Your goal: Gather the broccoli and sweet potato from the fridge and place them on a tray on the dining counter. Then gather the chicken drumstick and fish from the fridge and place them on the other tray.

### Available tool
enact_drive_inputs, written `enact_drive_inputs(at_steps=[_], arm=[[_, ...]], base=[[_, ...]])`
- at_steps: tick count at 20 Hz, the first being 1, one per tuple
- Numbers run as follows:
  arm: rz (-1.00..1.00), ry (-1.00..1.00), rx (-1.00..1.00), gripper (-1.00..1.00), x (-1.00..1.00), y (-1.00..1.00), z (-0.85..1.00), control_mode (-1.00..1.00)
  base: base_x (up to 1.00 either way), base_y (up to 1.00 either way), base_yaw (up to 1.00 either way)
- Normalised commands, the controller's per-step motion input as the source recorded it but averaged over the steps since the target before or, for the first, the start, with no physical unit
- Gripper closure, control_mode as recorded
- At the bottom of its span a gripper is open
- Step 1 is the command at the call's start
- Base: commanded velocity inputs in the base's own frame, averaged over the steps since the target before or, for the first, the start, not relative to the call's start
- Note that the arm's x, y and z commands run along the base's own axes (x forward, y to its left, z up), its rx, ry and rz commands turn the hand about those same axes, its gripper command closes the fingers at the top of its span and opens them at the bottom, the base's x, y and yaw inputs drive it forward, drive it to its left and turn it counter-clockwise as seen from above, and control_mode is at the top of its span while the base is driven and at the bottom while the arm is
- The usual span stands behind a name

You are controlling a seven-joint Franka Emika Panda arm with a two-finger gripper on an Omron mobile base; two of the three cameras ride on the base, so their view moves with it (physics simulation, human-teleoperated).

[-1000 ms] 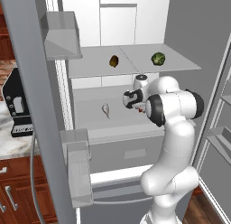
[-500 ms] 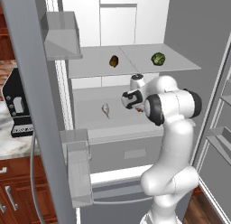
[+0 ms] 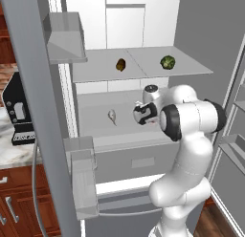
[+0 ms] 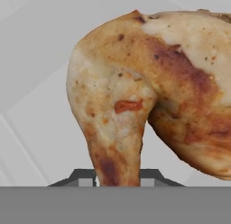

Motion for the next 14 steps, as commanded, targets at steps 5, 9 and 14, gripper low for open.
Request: enact_drive_inputs(at_steps=[5,9,14], arm=[[0.07,0.00,0.00,1.00,-0.60,0.00,0.11,-1.00],[0.06,0.02,-0.01,1.00,-0.53,0.00,0.44,-1.00],[0.05,0.06,-0.04,1.00,-0.45,0.00,0.58,-1.00]], base=[[0.00,0.00,0.00],[0.00,0.00,0.00],[0.00,0.00,0.00]])
